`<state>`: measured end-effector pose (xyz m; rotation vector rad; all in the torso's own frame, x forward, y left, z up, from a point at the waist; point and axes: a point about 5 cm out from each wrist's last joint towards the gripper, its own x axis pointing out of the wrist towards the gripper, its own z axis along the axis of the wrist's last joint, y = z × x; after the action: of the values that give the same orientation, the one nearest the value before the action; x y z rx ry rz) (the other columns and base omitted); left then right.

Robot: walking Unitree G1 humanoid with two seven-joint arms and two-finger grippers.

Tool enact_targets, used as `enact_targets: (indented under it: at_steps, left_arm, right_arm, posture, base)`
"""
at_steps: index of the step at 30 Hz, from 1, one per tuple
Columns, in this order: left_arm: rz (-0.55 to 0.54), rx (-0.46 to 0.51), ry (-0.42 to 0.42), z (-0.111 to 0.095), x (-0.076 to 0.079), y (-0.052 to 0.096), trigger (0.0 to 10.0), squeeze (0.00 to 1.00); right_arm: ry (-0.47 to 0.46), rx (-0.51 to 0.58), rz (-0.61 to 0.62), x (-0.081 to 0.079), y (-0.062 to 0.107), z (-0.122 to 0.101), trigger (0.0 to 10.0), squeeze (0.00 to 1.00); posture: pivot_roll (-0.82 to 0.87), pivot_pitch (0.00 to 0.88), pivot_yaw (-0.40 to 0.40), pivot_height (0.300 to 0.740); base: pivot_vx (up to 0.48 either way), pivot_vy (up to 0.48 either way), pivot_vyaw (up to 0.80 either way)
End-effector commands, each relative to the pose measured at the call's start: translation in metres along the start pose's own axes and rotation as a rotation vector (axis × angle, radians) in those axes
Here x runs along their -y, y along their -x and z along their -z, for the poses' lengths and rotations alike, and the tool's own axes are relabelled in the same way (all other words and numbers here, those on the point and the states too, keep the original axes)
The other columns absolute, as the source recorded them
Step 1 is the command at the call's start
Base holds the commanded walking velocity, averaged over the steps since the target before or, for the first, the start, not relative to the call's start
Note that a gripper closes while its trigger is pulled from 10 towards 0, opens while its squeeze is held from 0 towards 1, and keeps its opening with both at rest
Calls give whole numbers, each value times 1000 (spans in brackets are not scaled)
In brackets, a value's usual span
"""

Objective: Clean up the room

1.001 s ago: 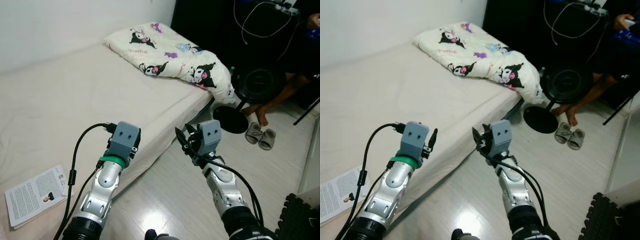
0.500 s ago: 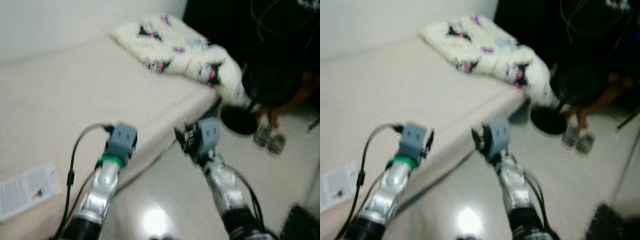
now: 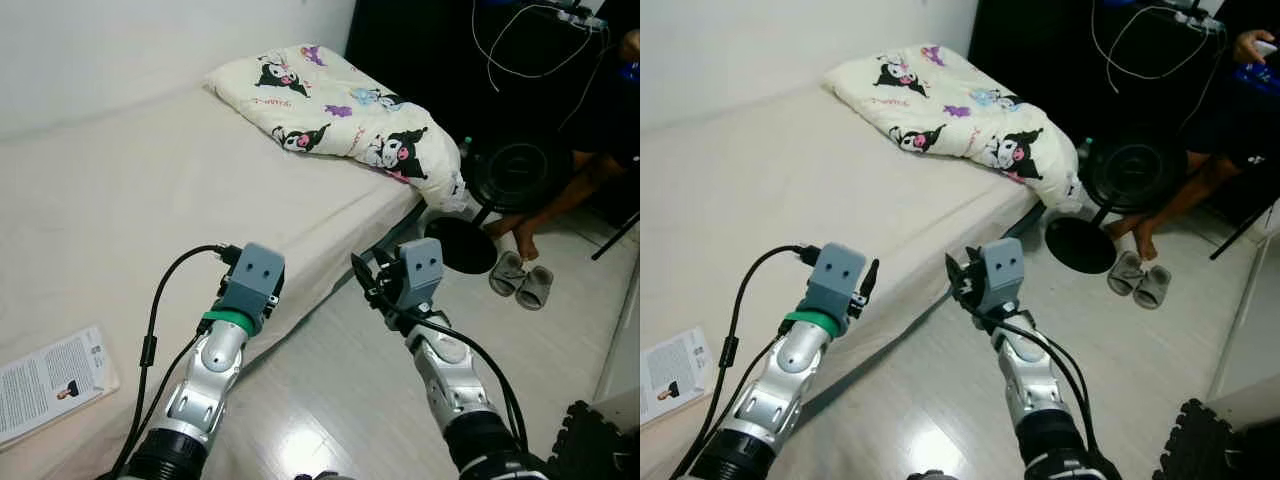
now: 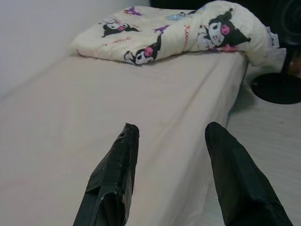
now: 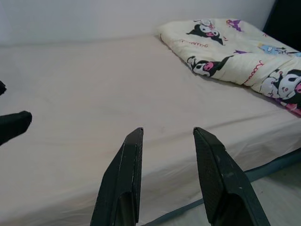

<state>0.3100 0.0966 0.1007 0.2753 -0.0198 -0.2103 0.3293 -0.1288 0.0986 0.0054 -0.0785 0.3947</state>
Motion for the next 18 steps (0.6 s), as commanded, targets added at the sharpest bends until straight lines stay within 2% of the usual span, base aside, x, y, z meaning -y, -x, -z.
enact_targets:
  at_steps: [1,9,18]
  left_arm:
    - [23,-24,29,6,5,4,10000,0]
    - [-15,-27,49,9,1,6,10000,0]
    - [-30,-5,24,7,0,6,10000,0]
  right_arm:
    - [-8,-11,4,0,3,3,10000,0]
    - [-12,0,0,-1,2,2,10000,0]
    - [-18,23,2,-1,2,-1,10000,0]
  posture:
    - [-10,23,-62,723]
    - [-10,24,-65,723]
    - [-11,28,-70,723]
  base:
    - [0,0,0]
    - [0,0,0]
    - [0,0,0]
